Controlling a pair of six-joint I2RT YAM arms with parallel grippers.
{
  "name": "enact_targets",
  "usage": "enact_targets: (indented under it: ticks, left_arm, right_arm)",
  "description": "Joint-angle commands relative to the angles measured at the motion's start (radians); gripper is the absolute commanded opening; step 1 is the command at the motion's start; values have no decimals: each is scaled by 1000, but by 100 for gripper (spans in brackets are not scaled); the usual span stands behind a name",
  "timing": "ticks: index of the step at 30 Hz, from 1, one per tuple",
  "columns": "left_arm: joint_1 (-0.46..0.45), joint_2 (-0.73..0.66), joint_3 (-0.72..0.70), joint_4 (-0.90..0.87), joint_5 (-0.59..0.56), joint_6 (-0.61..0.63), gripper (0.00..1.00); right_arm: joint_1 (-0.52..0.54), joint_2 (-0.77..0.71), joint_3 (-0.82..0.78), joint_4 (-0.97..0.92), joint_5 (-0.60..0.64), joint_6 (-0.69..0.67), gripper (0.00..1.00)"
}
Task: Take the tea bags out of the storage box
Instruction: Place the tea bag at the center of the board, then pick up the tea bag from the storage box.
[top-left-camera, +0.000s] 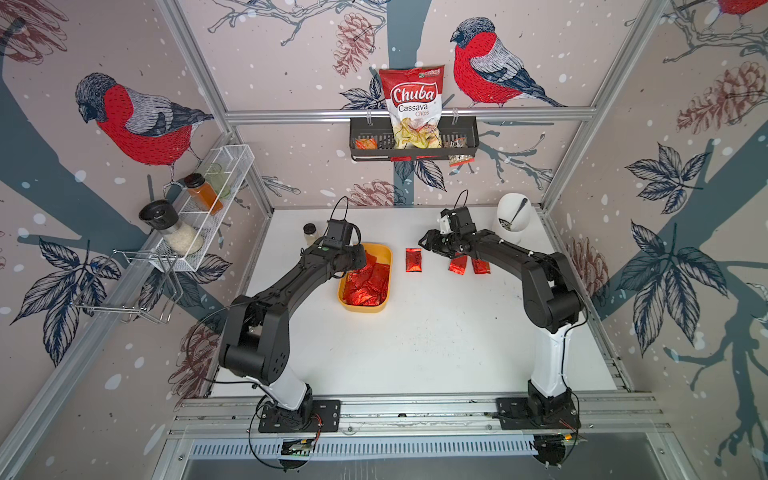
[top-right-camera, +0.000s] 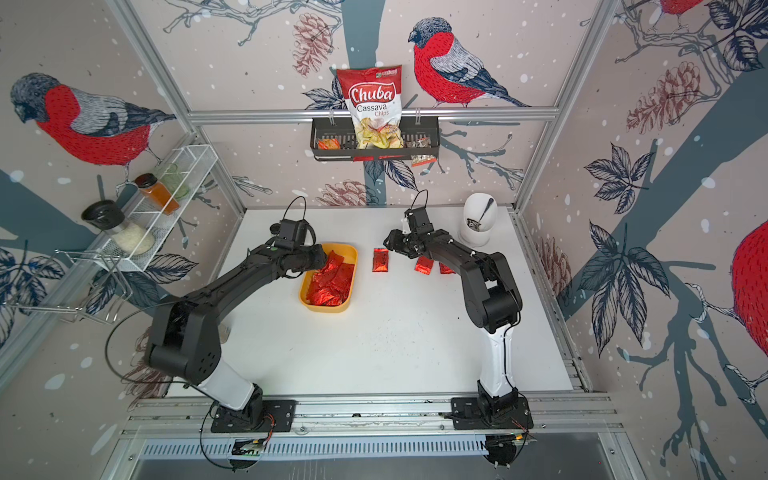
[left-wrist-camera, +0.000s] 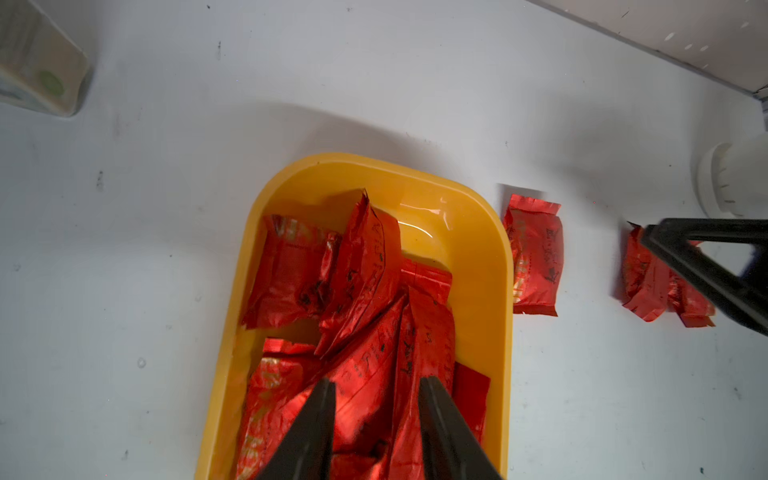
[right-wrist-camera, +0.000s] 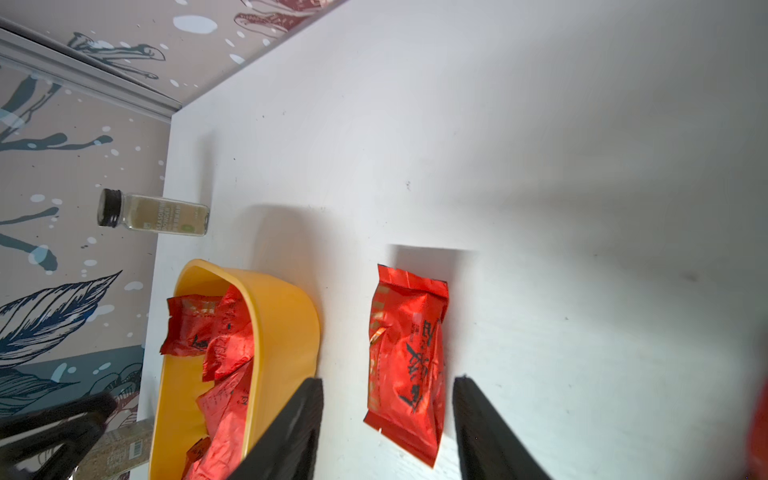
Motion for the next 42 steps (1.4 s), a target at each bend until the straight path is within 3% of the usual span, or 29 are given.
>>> enact_targets:
  ticks: [1,9,16,20,28,32,34,42]
  left_arm:
    - [-15,75,78,-76,-55,81,36]
    - [-59,239,204,-132,-160,134,30]
    - [-71,242,201,-127,-250,137,32]
    - [-72,263,219,-136,-239,147,33]
    - [-72,307,239,-154,-209,149,25]
    - [-72,304,240,-156,-213,150,11]
    - [-72,295,239,-159,-216,148,0]
    - [-72,192,263,-211,-240,135,0]
  right_arm:
    - [10,-80,-40,-13,44,-33,56]
    - [36,-276,-200,-13,63,-51,57]
    - [44,-380,-312,3,59,-41,57]
    - [46,-391,-324,5,57,-37,57]
    - [50,-401,-318,2,58,-34,57]
    - [52,-411,-316,-2,62,-33,57]
    - [53,-420,-319,-3,66,-31,57]
    - [53,-482,-327,-28,83,-38,57]
